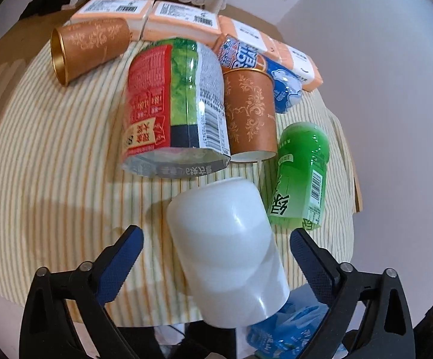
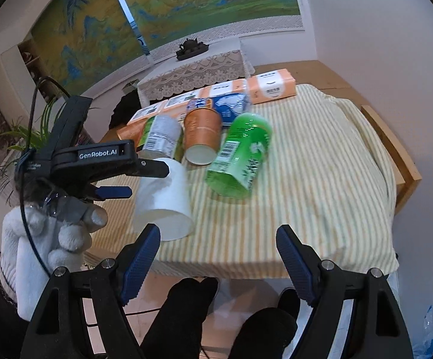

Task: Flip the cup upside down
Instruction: 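Lower the inverted white cup onto the tablecloth with the right gripper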

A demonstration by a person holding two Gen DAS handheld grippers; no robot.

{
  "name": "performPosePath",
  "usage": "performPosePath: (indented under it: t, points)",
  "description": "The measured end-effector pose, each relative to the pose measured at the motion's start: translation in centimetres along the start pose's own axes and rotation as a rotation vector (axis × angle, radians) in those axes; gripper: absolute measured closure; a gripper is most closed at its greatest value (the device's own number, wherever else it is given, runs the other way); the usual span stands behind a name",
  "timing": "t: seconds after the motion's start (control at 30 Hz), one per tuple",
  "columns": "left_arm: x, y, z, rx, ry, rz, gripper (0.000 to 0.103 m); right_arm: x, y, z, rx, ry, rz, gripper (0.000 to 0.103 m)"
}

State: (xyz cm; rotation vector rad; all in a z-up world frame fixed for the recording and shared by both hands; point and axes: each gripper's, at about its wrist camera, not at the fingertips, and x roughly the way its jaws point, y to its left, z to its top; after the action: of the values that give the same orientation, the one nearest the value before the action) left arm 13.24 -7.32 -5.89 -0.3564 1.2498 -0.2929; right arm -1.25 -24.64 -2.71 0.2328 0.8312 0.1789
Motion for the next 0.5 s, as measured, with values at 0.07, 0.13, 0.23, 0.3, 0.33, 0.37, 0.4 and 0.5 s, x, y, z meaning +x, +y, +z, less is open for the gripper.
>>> performPosePath:
  t: [0.07,0.13,0.23,0.3,0.33,0.37,0.4,0.5]
  points:
    - [0.5,0.2,-0.1,-0.024,-0.008,0.003,0.005,0.3,-0.7,-0.1,-0.004,0.014,0.011,0.026]
    - [0.9,0.6,-0.3,-0.043,-0.016,0.009,0.008,0.7,-1.1,-0.1,-0.017,0.026,0.012,0.026]
    - [1.5,0.9,-0.3,-0.077,-0.011,-0.027,0.012,1.4,-1.4,0.0,-0.026,0.049,0.027,0.026]
    - [1.8,0.3,-0.3,-0.055,-0.012,-0.028,0.015,1.5,-1.5,0.1,-0.033,0.053,0.037,0.026]
    - [1.8,0.3,-0.5,-0.055,-0.011,-0.034,0.016,1.5,-1.4,0.1,-0.036,0.051,0.039,0.026]
    - [2.0,0.3,-0.5,-0.059,-0.007,-0.042,0.017,1.5,-1.4,0.1,-0.037,0.05,0.043,0.026]
    - [2.3,0.2,-0.5,-0.064,0.0,-0.054,0.019,1.4,-1.4,0.1,-0.036,0.049,0.048,0.026]
    - [3.1,0.1,-0.7,-0.073,0.012,-0.097,0.024,1.2,-1.2,0.1,-0.038,0.037,0.049,0.026]
